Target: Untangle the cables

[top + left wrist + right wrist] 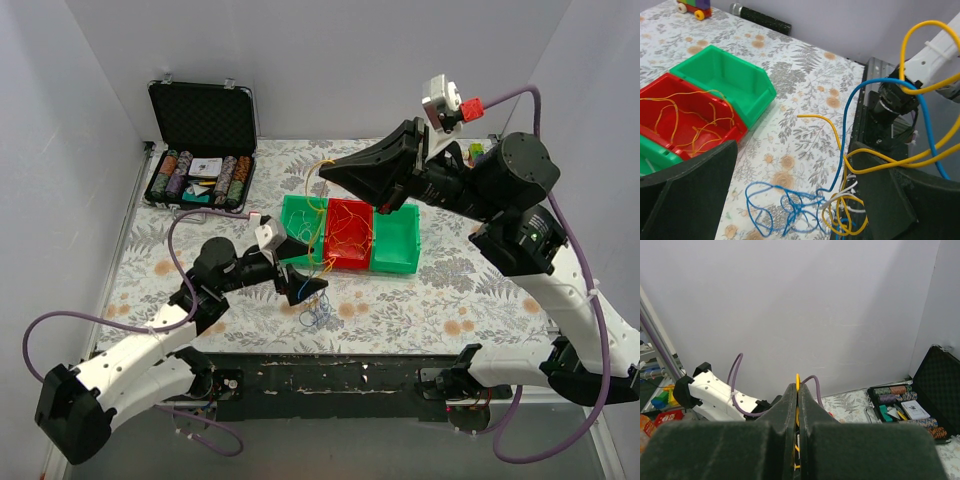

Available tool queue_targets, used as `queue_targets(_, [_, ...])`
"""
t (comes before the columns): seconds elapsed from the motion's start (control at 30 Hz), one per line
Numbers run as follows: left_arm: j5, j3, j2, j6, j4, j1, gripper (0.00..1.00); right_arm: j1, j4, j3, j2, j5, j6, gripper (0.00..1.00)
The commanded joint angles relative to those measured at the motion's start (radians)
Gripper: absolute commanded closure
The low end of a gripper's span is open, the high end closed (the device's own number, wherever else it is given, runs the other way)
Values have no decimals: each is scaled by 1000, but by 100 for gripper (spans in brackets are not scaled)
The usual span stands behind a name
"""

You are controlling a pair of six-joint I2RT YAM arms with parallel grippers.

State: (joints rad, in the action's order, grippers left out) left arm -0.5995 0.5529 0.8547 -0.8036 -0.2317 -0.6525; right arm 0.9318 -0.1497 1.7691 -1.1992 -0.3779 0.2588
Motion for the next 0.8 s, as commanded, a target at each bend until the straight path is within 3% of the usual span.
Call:
queue_targets(0.0, [-37, 22, 32, -95, -155, -51, 2, 6, 88, 21, -13, -30, 31, 99])
queue_targets(0.17, [-57, -40, 46, -11, -137, -85, 5, 4, 99, 52, -26, -32, 27, 99])
queue_targets(0.43, [-23, -143, 44, 112, -126, -99, 42, 6, 84, 165, -60, -45, 17, 99])
queue_targets(0.63, [4, -183, 37, 213, -112, -101, 53, 4, 75, 200, -60, -23, -12, 99])
queue_targets(0.77, [15, -221, 17, 286, -69, -99, 56, 4, 0, 314, -83, 22, -75, 99])
